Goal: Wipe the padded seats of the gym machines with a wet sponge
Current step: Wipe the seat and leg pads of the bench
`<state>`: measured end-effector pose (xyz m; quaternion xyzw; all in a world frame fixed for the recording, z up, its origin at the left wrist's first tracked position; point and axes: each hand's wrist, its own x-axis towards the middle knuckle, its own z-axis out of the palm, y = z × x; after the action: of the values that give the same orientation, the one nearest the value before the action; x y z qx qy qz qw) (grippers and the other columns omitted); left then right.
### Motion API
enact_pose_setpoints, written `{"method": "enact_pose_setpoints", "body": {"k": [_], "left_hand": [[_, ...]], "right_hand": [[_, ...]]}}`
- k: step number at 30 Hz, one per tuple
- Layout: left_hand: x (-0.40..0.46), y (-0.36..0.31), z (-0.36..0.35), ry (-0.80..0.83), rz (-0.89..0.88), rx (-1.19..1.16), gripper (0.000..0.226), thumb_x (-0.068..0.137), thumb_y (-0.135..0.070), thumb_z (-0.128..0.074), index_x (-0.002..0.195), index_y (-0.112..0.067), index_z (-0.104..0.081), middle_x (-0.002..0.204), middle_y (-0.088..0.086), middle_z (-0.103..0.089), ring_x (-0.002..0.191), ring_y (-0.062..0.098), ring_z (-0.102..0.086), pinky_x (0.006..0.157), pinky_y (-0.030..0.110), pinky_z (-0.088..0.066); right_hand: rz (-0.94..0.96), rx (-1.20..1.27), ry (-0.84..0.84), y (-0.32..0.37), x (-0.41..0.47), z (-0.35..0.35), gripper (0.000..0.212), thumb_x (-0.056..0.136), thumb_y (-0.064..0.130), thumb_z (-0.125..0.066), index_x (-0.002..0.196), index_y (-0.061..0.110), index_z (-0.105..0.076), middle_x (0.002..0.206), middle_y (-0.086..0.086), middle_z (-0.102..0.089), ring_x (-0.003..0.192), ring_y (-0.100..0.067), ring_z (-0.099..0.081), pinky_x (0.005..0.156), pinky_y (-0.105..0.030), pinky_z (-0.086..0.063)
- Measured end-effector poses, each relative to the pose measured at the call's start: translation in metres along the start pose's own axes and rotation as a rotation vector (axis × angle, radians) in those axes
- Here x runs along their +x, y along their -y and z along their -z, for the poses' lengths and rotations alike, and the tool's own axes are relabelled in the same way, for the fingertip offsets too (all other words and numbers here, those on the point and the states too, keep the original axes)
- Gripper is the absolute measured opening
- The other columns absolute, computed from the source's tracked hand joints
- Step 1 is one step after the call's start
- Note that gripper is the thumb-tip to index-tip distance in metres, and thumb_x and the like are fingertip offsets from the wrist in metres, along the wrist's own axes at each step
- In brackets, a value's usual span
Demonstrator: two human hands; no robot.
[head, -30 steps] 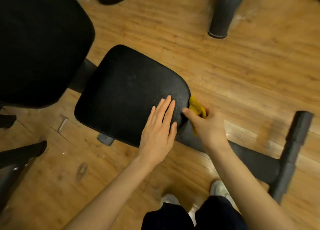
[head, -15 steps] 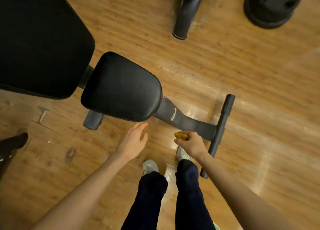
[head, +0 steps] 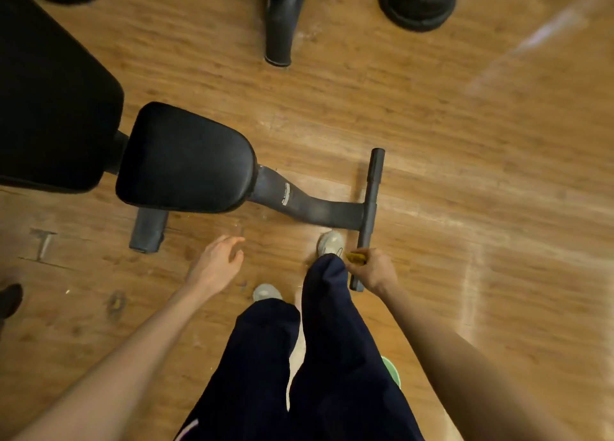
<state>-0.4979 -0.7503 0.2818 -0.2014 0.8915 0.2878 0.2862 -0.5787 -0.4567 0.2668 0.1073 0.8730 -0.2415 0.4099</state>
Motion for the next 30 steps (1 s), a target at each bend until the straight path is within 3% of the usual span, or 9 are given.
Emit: {"method": "enact_pose_setpoints", "body": {"k": [3, 6, 10, 18, 22, 26, 30], "left_hand": [[0.003, -0.018, -0.006, 0.011, 0.021, 0.008, 0.039, 0.101, -0.023, -0.048, 0.14, -0.019, -0.05, 0.143, 0.002, -0.049, 0.129, 0.02, -0.049, 0.101, 0.032, -0.042], [0.011, -0.042, -0.011, 0.036, 0.054, 0.028, 0.038, 0.101, -0.024, -0.048, 0.139, -0.019, -0.05, 0.143, 0.003, -0.049, 0.13, 0.019, -0.048, 0.101, 0.032, -0.042], [0.027, -0.074, -0.008, 0.045, 0.102, 0.035, 0.037, 0.102, -0.023, -0.047, 0.138, -0.019, -0.05, 0.145, 0.005, -0.047, 0.133, 0.021, -0.045, 0.105, 0.032, -0.039], [0.055, -0.095, 0.011, -0.036, 0.194, -0.054, 0.033, 0.1, -0.021, -0.051, 0.132, -0.018, -0.058, 0.14, 0.006, -0.055, 0.13, 0.026, -0.049, 0.105, 0.038, -0.039], [0.065, -0.101, 0.017, -0.015, 0.252, -0.069, 0.035, 0.1, -0.021, -0.05, 0.134, -0.014, -0.057, 0.14, 0.006, -0.055, 0.129, 0.026, -0.051, 0.103, 0.038, -0.041], [0.083, -0.113, 0.024, 0.016, 0.29, -0.064, 0.037, 0.1, -0.02, -0.05, 0.136, -0.009, -0.055, 0.142, 0.01, -0.053, 0.13, 0.028, -0.051, 0.102, 0.036, -0.041], [0.11, -0.134, 0.037, 0.035, 0.265, -0.033, 0.037, 0.101, -0.021, -0.047, 0.136, -0.012, -0.055, 0.14, 0.009, -0.055, 0.129, 0.025, -0.051, 0.103, 0.033, -0.041]], "right_hand": [[-0.004, 0.018, -0.014, -0.012, 0.0, 0.025, 0.028, 0.084, 0.019, -0.068, 0.11, 0.011, -0.069, 0.103, -0.01, -0.072, 0.096, -0.026, -0.067, 0.083, -0.037, -0.055], [-0.01, 0.022, 0.002, -0.026, 0.009, 0.053, 0.026, 0.087, 0.016, -0.066, 0.112, 0.011, -0.068, 0.102, -0.009, -0.072, 0.084, -0.02, -0.065, 0.064, -0.024, -0.051], [-0.016, 0.034, -0.008, -0.035, 0.029, 0.093, 0.032, 0.089, 0.024, -0.065, 0.118, 0.012, -0.066, 0.109, -0.009, -0.071, 0.098, -0.025, -0.065, 0.078, -0.029, -0.05], [0.036, 0.037, 0.004, -0.013, 0.069, 0.164, 0.035, 0.088, 0.023, -0.066, 0.121, 0.012, -0.064, 0.112, -0.01, -0.07, 0.1, -0.024, -0.065, 0.077, -0.026, -0.05], [0.072, 0.105, 0.02, 0.008, 0.086, 0.187, 0.034, 0.09, 0.016, -0.063, 0.123, 0.008, -0.061, 0.102, -0.006, -0.067, 0.077, -0.012, -0.058, 0.059, -0.015, -0.044], [0.095, 0.154, 0.024, 0.028, 0.102, 0.208, 0.035, 0.089, 0.012, -0.062, 0.123, 0.005, -0.062, 0.113, -0.01, -0.068, 0.097, -0.018, -0.063, 0.08, -0.023, -0.048], [0.092, 0.147, 0.03, 0.038, 0.122, 0.229, 0.033, 0.089, 0.013, -0.063, 0.121, 0.005, -0.063, 0.113, -0.011, -0.068, 0.104, -0.023, -0.063, 0.074, -0.017, -0.041]]}}
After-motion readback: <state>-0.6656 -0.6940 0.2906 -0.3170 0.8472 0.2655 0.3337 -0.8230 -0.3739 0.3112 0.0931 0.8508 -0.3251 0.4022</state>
